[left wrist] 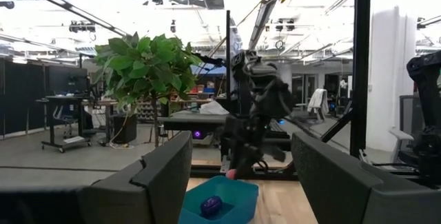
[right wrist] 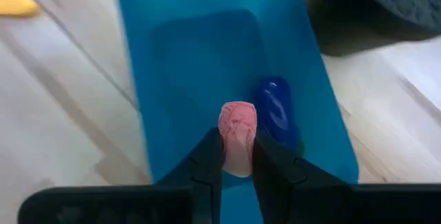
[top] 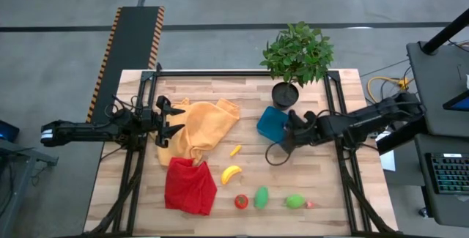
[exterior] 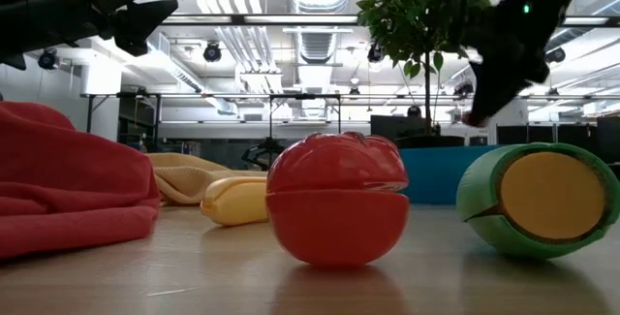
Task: Pick and placing Produce into tupperware
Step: Put the top peach into the blue bin
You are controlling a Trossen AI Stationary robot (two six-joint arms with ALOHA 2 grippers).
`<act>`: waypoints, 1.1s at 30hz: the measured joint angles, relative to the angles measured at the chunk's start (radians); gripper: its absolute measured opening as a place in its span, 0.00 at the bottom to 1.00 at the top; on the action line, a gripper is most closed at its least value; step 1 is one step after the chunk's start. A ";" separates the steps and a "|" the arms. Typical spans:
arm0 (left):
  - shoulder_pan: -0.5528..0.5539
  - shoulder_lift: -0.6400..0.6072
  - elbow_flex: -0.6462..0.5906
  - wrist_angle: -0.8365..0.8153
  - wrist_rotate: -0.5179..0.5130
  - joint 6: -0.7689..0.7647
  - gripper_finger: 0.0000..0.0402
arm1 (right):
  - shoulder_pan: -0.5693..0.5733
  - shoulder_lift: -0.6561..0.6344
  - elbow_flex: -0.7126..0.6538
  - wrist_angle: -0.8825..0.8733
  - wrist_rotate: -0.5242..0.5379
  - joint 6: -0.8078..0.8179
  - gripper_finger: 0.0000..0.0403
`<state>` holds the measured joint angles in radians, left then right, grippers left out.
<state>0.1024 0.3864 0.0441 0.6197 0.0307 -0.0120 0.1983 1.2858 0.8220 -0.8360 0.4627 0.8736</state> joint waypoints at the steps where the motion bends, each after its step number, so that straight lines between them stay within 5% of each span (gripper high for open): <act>1: 0.000 0.000 0.000 -0.001 0.000 0.000 0.58 | -0.011 0.000 -0.009 0.002 -0.003 0.000 0.13; 33: 0.000 -0.001 -0.002 -0.009 0.000 0.000 0.58 | -0.145 0.006 -0.066 -0.052 -0.043 -0.081 0.15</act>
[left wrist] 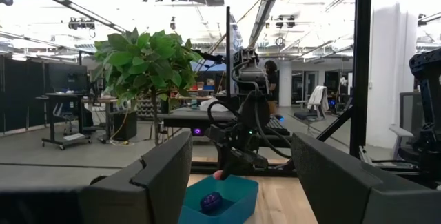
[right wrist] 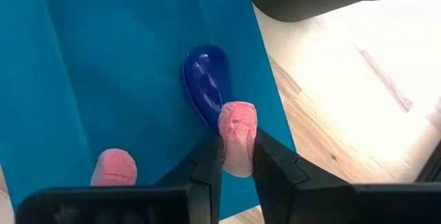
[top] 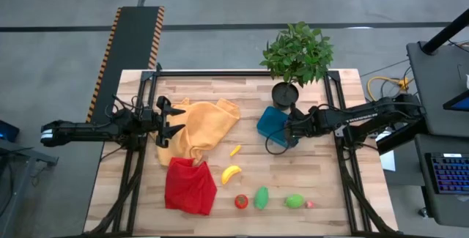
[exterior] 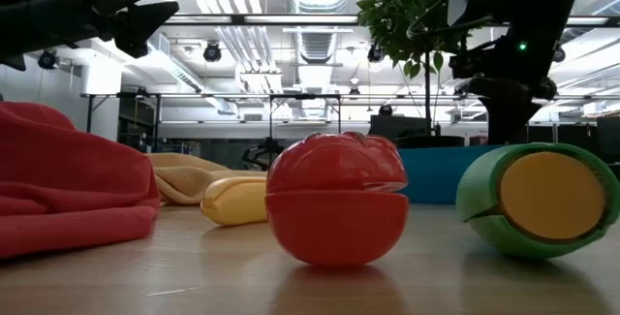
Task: Pick and placing Produce into tupperware
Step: Put the top peach into the blue bin, then put the peach into the blue bin
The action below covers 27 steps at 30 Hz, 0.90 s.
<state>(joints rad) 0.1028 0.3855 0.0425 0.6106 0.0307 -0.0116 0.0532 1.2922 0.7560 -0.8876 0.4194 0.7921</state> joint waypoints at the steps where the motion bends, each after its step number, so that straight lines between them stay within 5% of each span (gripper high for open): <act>1: 0.000 0.000 0.000 0.000 0.000 0.000 0.58 | 0.000 0.000 0.000 0.000 0.000 0.000 0.16; 15: 0.000 0.000 0.000 0.000 0.000 0.000 0.58 | 0.000 -0.005 0.023 0.001 -0.032 0.036 0.42; 22: 0.000 0.000 -0.001 -0.009 0.000 -0.001 0.58 | 0.057 -0.067 0.118 0.004 -0.191 0.051 0.41; 27: 0.000 0.002 -0.002 -0.026 0.000 -0.008 0.58 | 0.150 -0.121 0.192 0.003 -0.523 0.150 0.39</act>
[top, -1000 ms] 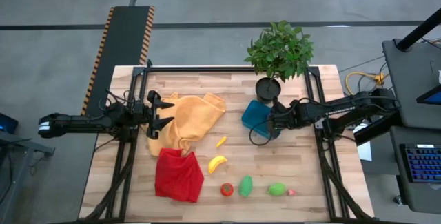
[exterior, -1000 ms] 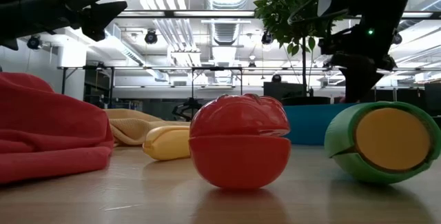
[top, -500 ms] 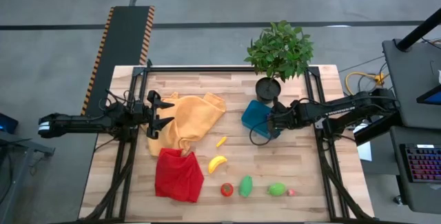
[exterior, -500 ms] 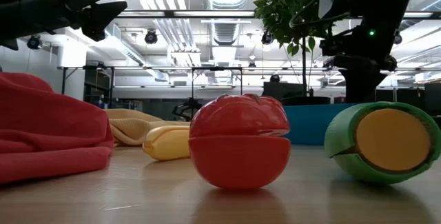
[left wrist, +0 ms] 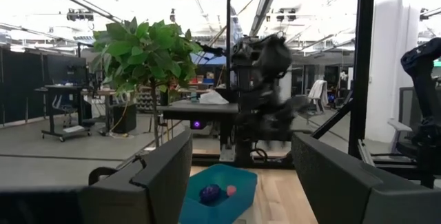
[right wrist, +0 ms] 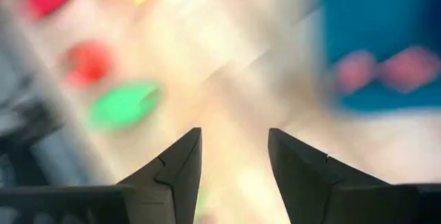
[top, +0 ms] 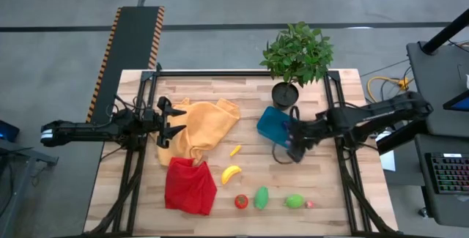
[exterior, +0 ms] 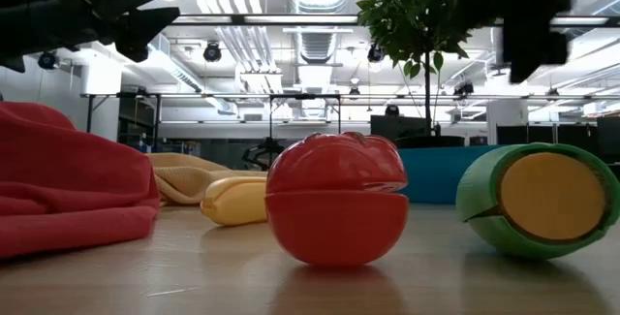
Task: Pick and placing Produce into tupperware
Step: Put the peach into the blue bin
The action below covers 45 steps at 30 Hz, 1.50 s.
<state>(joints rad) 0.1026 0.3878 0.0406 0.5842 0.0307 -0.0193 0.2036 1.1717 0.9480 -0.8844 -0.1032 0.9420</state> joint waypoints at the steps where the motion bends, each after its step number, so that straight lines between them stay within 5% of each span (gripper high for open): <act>1: 0.000 0.001 0.000 -0.001 0.000 0.000 0.58 | 0.026 -0.007 0.013 0.001 -0.045 0.032 0.39; 8: 0.000 0.001 0.000 -0.002 0.000 0.000 0.58 | 0.269 -0.013 0.098 0.009 -0.057 0.152 0.39; 17: 0.000 0.000 0.000 0.000 0.000 0.000 0.58 | 0.571 0.058 0.271 0.064 0.299 0.286 0.35; 24: 0.000 0.000 0.000 0.001 0.000 0.000 0.58 | 0.741 0.229 0.387 -0.133 0.358 0.528 0.33; 33: 0.000 0.000 0.000 0.008 0.000 -0.001 0.58 | 0.799 0.461 0.421 -0.143 0.358 0.535 0.33; 45: 0.000 0.002 0.000 0.009 0.000 -0.001 0.58 | 0.798 0.565 0.412 -0.204 0.304 0.662 0.38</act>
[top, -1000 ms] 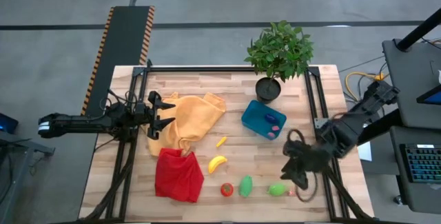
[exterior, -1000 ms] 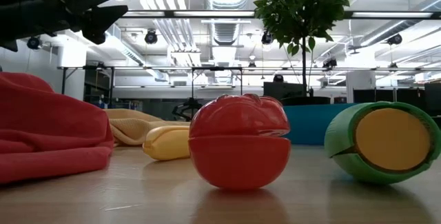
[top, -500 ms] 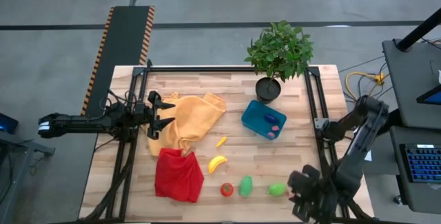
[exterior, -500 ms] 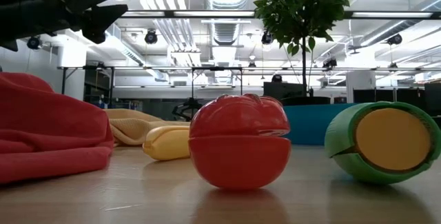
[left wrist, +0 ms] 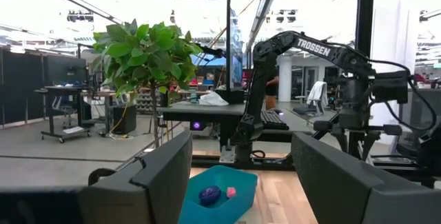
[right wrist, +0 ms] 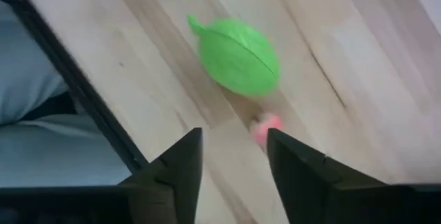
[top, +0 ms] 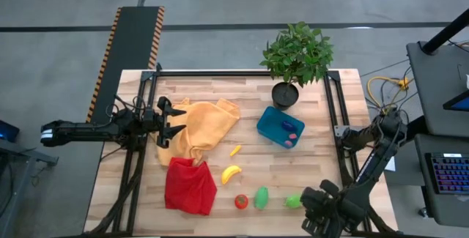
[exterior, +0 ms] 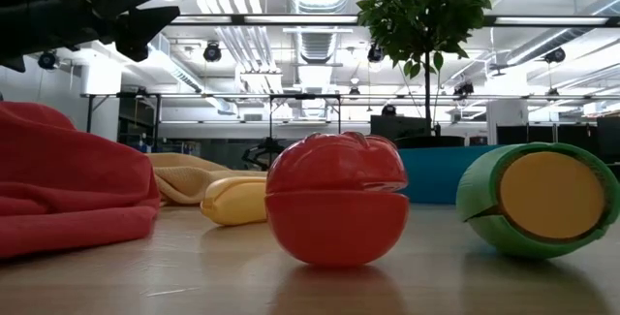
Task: Pick and placing Produce into tupperware
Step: Put the peach into the blue bin
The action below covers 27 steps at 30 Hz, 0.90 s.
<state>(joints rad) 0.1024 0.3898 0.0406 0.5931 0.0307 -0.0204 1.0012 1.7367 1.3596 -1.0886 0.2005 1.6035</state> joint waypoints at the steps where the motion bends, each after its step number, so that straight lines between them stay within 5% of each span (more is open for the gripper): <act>1: 0.000 0.001 0.000 0.001 0.000 0.000 0.58 | 0.000 0.000 -0.005 -0.005 -0.017 0.020 0.41; 10: 0.000 -0.001 0.000 0.001 0.000 0.001 0.58 | 0.000 0.011 -0.057 0.004 -0.043 0.078 0.59; 27: 0.000 0.000 0.000 0.002 0.000 0.001 0.58 | -0.007 0.035 -0.201 0.146 -0.122 0.214 0.60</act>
<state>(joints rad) 0.1024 0.3897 0.0410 0.5953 0.0307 -0.0193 0.9939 1.7714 1.1587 -0.9428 0.0784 1.8173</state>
